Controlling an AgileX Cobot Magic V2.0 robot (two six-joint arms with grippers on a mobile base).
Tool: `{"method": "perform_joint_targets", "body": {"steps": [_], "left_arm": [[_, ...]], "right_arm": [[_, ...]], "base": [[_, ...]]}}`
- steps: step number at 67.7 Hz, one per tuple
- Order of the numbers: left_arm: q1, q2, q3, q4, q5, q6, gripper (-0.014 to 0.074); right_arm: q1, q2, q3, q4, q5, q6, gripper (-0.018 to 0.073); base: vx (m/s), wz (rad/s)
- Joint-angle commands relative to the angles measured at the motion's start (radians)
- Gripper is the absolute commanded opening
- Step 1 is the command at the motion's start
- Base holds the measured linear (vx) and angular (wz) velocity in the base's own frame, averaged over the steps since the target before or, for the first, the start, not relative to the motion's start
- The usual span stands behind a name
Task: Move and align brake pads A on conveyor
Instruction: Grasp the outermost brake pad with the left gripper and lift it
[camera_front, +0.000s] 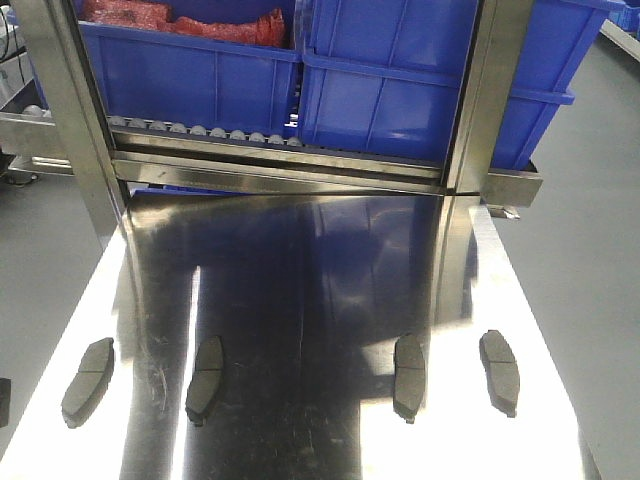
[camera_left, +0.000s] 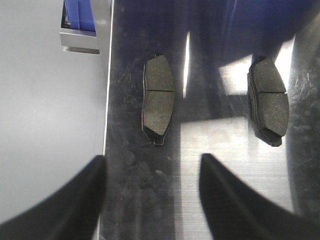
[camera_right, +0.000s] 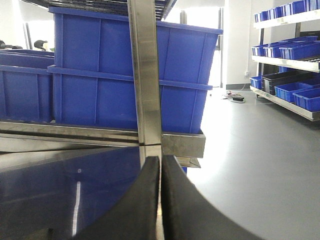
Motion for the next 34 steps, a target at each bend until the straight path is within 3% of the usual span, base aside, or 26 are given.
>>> {"method": "perform_joint_targets", "body": {"steps": [1,24,34], "left_arm": [[-0.005,0.000,-0.032,-0.010,-0.041,0.003,0.0507],[-0.005,0.000,-0.032,-0.044,-0.077,0.001,0.0502],[-0.005,0.067,-0.060,-0.044,-0.053,0.048,0.0502]], "right_arm": [[-0.004,-0.013,0.012,-0.007,-0.075,-0.005,-0.0012],[-0.004,-0.013,0.012,-0.007,-0.075,-0.005,-0.0012],[-0.004,-0.013,0.012,-0.007,-0.075,-0.005,-0.0012]], "base": [[0.00,0.00],[0.00,0.00],[0.00,0.00]]}}
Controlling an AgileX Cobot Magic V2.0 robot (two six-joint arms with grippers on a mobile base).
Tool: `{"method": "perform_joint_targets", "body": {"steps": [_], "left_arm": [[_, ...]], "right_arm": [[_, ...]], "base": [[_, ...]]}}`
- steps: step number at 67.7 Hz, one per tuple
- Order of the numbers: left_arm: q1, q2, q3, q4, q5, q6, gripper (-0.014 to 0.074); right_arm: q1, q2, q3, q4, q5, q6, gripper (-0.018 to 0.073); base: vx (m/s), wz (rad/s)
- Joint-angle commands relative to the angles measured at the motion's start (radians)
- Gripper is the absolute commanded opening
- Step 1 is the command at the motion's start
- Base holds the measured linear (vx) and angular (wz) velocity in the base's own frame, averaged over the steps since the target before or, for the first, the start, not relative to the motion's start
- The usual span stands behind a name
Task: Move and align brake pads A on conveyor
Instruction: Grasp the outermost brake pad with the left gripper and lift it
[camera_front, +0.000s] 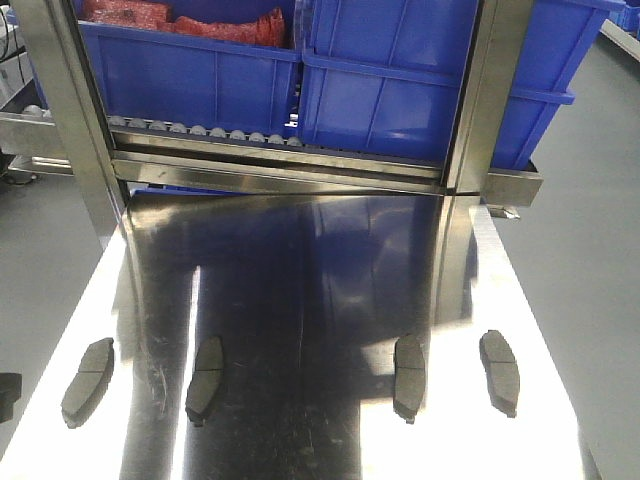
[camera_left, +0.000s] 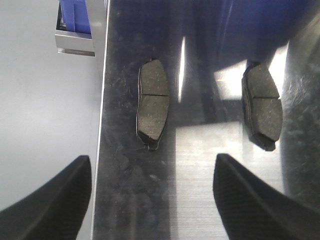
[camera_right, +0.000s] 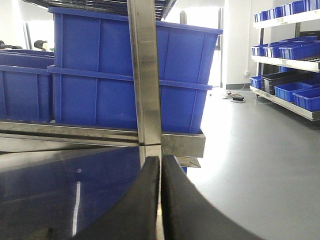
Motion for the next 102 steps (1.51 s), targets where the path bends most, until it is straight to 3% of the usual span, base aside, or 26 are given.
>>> {"method": "perform_joint_targets", "body": {"steps": [1,9,21,30,51,79,102], "left_arm": [[-0.005,0.052,-0.060,-0.019,-0.033,0.036,0.0502],[-0.010,0.156,-0.146,-0.020,0.000,0.042,0.0502],[-0.085,0.329,-0.269,-0.017,0.002,0.059,0.0502],[-0.126,0.468,-0.356,-0.004,0.057,0.030,0.0502],[-0.130,0.699,-0.467,0.096,0.136,-0.056,0.0502],[-0.129,0.847,-0.491,0.097,0.099,-0.119,0.0502],[-0.129,0.948,-0.525,0.097,0.114,-0.124,0.0479]], "right_arm": [[-0.004,-0.013,0.012,-0.007,-0.075,-0.005,-0.0012],[-0.004,-0.013,0.012,-0.007,-0.075,-0.005,-0.0012],[-0.004,-0.013,0.012,-0.007,-0.075,-0.005,-0.0012],[-0.004,-0.013,0.012,-0.007,-0.075,-0.005,-0.0012],[-0.005,-0.013,0.012,-0.007,-0.075,-0.005,-0.0012],[-0.005,-0.013,0.012,-0.007,-0.075,-0.005,-0.0012],[-0.005,-0.013,0.012,-0.007,-0.075,-0.005,-0.0012]], "base": [[0.00,0.00],[0.00,0.00],[0.00,0.00],[0.00,0.00],[0.00,0.00],[0.00,0.00],[0.00,0.00]]}}
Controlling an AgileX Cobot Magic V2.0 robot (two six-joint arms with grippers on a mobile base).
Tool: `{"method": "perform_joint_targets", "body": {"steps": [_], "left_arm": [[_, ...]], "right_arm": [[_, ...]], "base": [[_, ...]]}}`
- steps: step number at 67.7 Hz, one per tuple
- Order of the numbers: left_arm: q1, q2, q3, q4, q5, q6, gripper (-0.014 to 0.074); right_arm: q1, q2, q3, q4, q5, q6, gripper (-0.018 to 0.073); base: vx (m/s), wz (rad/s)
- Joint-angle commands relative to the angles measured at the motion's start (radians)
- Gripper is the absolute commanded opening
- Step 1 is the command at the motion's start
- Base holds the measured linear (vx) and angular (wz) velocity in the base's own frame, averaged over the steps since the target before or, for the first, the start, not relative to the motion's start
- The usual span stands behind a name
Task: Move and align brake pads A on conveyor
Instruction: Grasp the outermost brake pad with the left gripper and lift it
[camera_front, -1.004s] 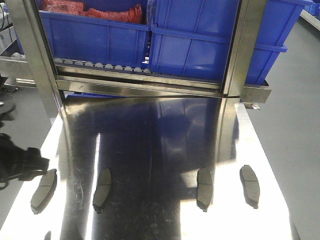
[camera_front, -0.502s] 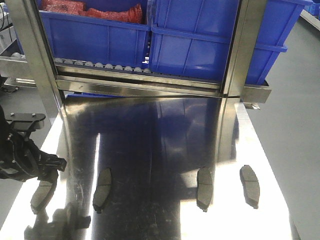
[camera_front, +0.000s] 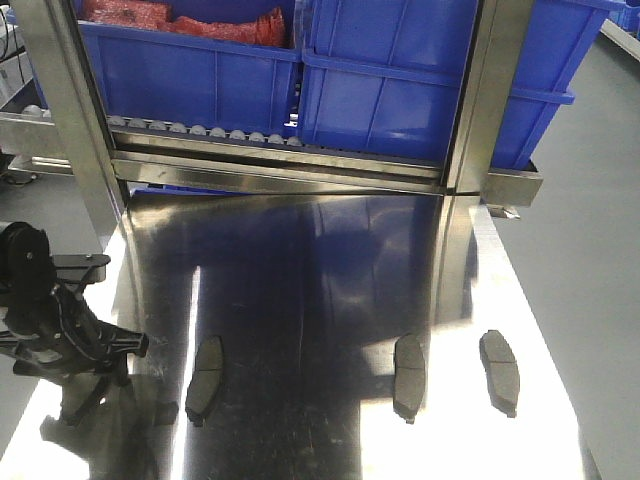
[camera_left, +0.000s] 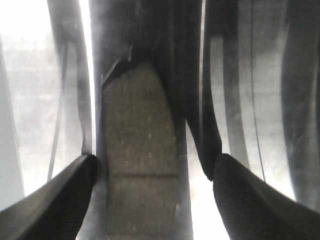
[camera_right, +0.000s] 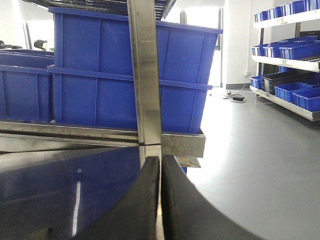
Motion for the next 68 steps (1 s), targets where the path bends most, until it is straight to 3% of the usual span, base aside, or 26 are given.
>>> {"method": "perform_joint_targets", "body": {"steps": [1,10,23,36,58,68], "left_arm": [[-0.007,-0.011,-0.035,-0.008,0.000,-0.011,0.0469],[-0.007,-0.004,-0.044,-0.009,0.009,-0.012,0.0339],[-0.007,-0.006,-0.044,-0.007,0.041,0.000,-0.0008],[-0.012,-0.086,-0.044,-0.007,0.031,0.015,-0.0008],[-0.012,-0.410,-0.035,0.021,-0.024,0.015,-0.0006],[-0.012,-0.571,0.043,0.034,-0.132,0.015,-0.0006]], "right_arm": [[-0.005,-0.013,0.012,-0.007,-0.075,-0.005,-0.0012],[-0.005,-0.013,0.012,-0.007,-0.075,-0.005,-0.0012],[-0.005,-0.013,0.012,-0.007,-0.075,-0.005,-0.0012],[-0.005,-0.013,0.012,-0.007,-0.075,-0.005,-0.0012],[-0.005,-0.013,0.012,-0.007,-0.074,-0.005,-0.0012],[-0.005,-0.013,0.012,-0.007,-0.075,-0.005,-0.0012]], "base": [[0.00,0.00],[0.00,0.00],[0.00,0.00],[0.00,0.00],[0.00,0.00],[0.00,0.00]]}}
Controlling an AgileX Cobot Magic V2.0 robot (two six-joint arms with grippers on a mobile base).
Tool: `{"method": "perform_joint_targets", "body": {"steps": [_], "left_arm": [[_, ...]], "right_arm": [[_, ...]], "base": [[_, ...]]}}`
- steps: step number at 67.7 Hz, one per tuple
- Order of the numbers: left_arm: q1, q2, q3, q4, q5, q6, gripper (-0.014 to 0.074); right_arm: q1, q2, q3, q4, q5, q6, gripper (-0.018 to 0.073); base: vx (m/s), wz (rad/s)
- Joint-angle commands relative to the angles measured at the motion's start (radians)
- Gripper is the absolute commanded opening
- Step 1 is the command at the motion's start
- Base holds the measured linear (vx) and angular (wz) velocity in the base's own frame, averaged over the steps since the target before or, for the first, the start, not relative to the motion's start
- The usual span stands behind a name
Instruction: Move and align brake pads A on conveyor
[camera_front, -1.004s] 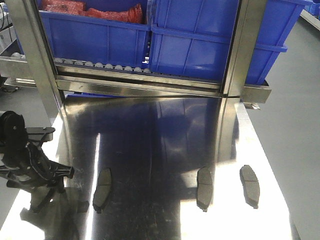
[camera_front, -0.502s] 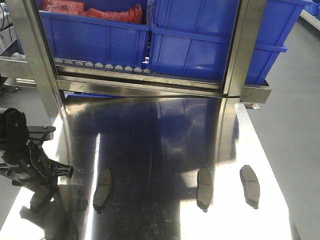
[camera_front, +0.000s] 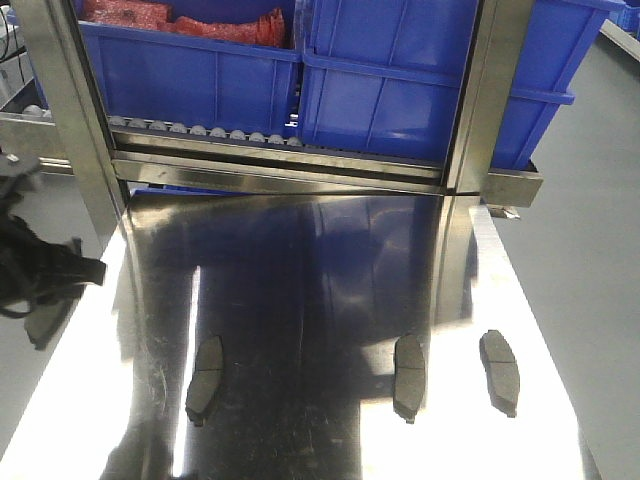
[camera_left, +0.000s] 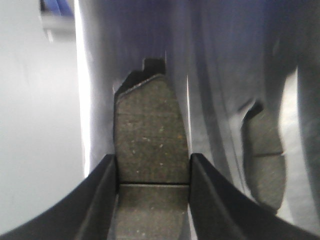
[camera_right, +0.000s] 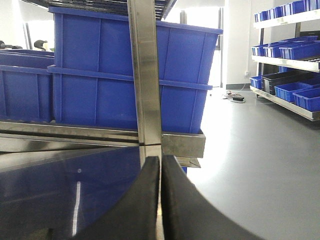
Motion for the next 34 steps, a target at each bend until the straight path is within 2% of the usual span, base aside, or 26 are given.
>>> {"method": "perform_joint_targets", "body": {"steps": [1,15,34], "left_arm": [[-0.005,-0.136,0.035,0.009,-0.127,0.002,-0.0006],[-0.005,-0.391,0.238,0.008,-0.349,0.000,-0.0006],[-0.005,-0.657,0.464,0.007,-0.533,0.000,-0.0006]], "right_arm": [[-0.005,-0.013,0.012,-0.007,-0.075,-0.005,-0.0012],[-0.005,-0.013,0.012,-0.007,-0.075,-0.005,-0.0012],[-0.005,-0.013,0.012,-0.007,-0.075,-0.005,-0.0012]], "base": [[0.00,0.00],[0.00,0.00],[0.00,0.00]]}}
